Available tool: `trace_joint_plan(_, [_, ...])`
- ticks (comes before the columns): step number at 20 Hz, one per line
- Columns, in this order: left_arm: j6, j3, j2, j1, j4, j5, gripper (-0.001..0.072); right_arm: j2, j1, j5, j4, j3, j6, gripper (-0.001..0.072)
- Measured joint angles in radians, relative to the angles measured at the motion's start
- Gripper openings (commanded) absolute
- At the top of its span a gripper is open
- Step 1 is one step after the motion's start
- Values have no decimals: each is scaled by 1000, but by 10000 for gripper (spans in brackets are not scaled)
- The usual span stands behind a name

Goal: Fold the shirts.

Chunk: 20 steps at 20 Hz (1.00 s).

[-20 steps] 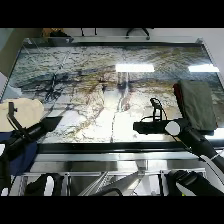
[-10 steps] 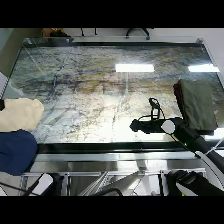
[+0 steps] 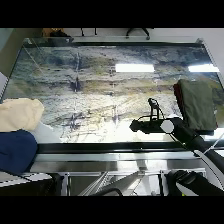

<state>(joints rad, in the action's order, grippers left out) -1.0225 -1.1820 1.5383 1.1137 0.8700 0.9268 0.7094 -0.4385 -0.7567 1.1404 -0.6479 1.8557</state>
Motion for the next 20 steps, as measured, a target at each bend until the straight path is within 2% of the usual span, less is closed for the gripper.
trace_joint_plan(1, [0,-5,31,-13,-5,3,684,0,0,0,0,0,0,532])
trace_joint_plan(2, [0,-9,61,-30,-6,1,473,0,0,0,0,0,0,525])
trace_joint_plan(3, [0,-13,82,-50,-6,-6,122,0,0,-1,0,0,0,525])
trace_joint_plan(4, [0,-21,98,-73,-13,-14,15,0,0,-5,-2,0,0,525])
trace_joint_plan(8, [2,-132,98,-180,-44,39,14,0,0,-37,-29,0,0,525])
trace_joint_plan(12, [-17,-306,16,-330,-52,146,15,0,0,-68,-43,0,0,524])
trace_joint_plan(16, [-80,-438,-120,-584,-59,273,15,-9,0,-77,-50,-24,-40,524])
trace_joint_plan(20, [-152,-450,-245,-927,-51,346,15,-35,28,-127,-51,-118,-111,522])
